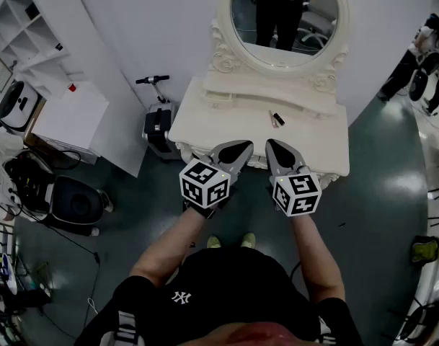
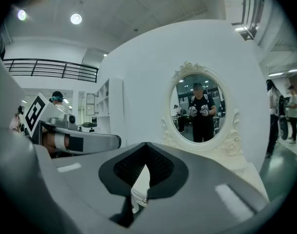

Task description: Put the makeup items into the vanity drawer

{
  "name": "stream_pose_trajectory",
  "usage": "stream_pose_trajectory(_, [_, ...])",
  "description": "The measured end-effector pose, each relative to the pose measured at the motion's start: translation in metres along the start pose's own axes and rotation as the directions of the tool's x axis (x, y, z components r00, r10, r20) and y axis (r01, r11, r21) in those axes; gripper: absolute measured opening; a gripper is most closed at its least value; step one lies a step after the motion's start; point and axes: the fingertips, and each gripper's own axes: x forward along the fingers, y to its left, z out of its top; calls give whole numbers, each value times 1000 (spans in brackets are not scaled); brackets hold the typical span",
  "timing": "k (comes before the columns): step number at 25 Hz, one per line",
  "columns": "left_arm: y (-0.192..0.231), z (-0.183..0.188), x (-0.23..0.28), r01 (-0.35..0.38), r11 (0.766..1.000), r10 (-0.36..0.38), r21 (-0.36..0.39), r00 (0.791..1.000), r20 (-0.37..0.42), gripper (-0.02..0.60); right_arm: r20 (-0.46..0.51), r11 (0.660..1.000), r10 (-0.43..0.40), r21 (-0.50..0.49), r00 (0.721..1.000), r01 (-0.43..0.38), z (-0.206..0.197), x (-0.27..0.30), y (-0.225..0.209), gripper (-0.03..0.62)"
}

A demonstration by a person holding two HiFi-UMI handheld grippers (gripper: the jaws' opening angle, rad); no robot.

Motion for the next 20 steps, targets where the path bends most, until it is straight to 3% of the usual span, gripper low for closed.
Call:
stream_pose_trajectory(10, [-9,-1,12,-2,1000,2,-6,1000,2,0,1,999,32,1,999,-32,0,-7,-2,20])
stream_pose_trajectory(14, [-7,3,15,-18,1000,18,-2,1000,7,0,46,993,92,75,995,-95,10,-9,-7,23])
stream_pose_trajectory(18, [0,-3,26,-43,999,43,2,999,3,0,83,979,63,190,995,-78,7,-8,-32,23])
stream_pose_trajectory(20, [2,-11,31,-52,999,52,2,999,-8,0,73,980,55,188,996,-68,-1,-6,-37,23])
